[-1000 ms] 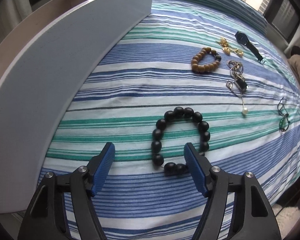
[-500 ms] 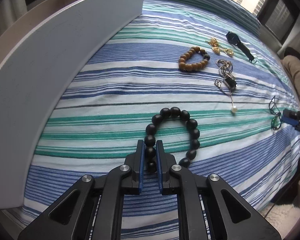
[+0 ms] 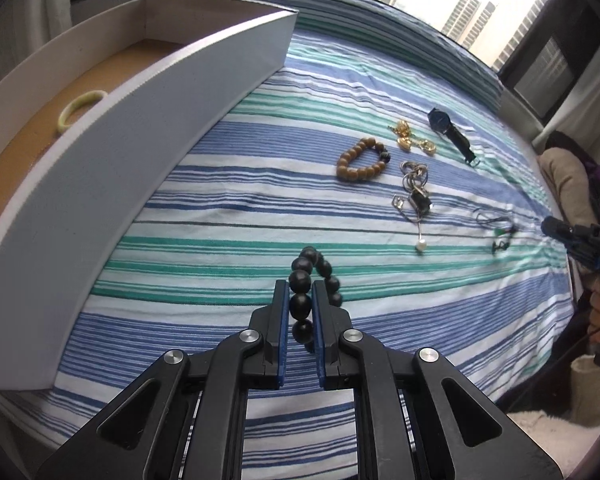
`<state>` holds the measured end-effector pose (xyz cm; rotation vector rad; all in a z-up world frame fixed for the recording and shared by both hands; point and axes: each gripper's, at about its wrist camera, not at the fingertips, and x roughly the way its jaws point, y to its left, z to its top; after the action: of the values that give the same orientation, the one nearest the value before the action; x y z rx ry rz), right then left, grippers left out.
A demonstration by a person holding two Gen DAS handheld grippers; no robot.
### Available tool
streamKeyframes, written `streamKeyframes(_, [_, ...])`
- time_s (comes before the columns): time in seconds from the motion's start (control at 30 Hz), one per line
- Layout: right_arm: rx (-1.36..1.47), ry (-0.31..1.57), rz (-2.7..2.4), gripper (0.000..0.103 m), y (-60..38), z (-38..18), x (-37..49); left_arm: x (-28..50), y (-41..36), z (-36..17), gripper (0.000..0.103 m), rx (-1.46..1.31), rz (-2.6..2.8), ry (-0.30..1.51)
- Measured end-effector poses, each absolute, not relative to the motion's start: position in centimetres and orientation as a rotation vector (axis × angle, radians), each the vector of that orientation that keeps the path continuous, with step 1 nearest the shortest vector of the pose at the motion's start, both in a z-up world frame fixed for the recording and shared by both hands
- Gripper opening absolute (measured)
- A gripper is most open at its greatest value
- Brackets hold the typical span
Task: Organize jewelry
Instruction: 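Lift the black bracelet with the left gripper while the right gripper lifts the pendant, then carry the black bracelet and jade pendant into the white box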
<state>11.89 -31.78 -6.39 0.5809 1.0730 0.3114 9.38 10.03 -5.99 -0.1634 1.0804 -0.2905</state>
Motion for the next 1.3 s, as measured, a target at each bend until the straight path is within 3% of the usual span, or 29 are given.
streamKeyframes(0.2, [0.483, 1.015, 0.399, 0.003, -29.2, -2.0, 12.0, 9.2, 10.9, -3.7, 0.009, -0.174, -0.282, 1.035])
streamKeyframes(0.3, [0.35, 1.043, 0.316, 0.008, -28.7, -2.4, 12.9, 8.9, 11.6, -3.8, 0.009, -0.193, -0.272, 1.035])
streamKeyframes(0.33, [0.298, 1.061, 0.287, 0.02, -28.5, -3.0, 13.3, 8.7, 11.9, -4.0, 0.009, -0.2, -0.268, 1.036])
streamKeyframes(0.37, [0.248, 1.082, 0.267, 0.04, -28.2, -3.9, 13.5, 8.6, 12.1, -4.2, 0.009, -0.208, -0.266, 1.041])
streamKeyframes(0.43, [0.157, 1.133, 0.249, 0.049, -27.2, -6.1, 13.6, 8.4, 12.4, -4.6, 0.009, -0.221, -0.261, 1.052])
streamKeyframes(0.53, [0.064, 1.182, 0.255, 0.049, -25.2, -9.3, 13.1, 8.3, 12.5, -5.2, 0.009, -0.225, -0.259, 1.065])
streamKeyframes(0.73, [-0.004, 1.103, 0.179, 0.048, -22.3, -12.4, 13.9, 8.4, 12.2, -5.2, 0.009, -0.222, -0.267, 1.071])
streamKeyframes(0.8, [-0.021, 1.112, 0.167, 0.017, -22.0, -12.4, 14.1, 8.3, 12.5, -4.7, 0.009, -0.229, -0.27, 1.065])
streamKeyframes(0.83, [0.002, 1.108, 0.176, 0.007, -22.3, -11.8, 14.0, 8.3, 12.7, -4.3, 0.009, -0.242, -0.276, 1.062])
streamKeyframes(1.07, [0.085, 1.006, 0.364, 0.007, -21.8, -2.2, 14.2, 8.9, 15.3, 0.7, 0.009, -0.29, -0.312, 1.001])
streamKeyframes(1.3, [0.053, 0.882, 0.623, 0.007, -14.0, 5.8, 17.9, 9.6, 21.6, 6.9, 0.009, -0.289, -0.202, 0.893])
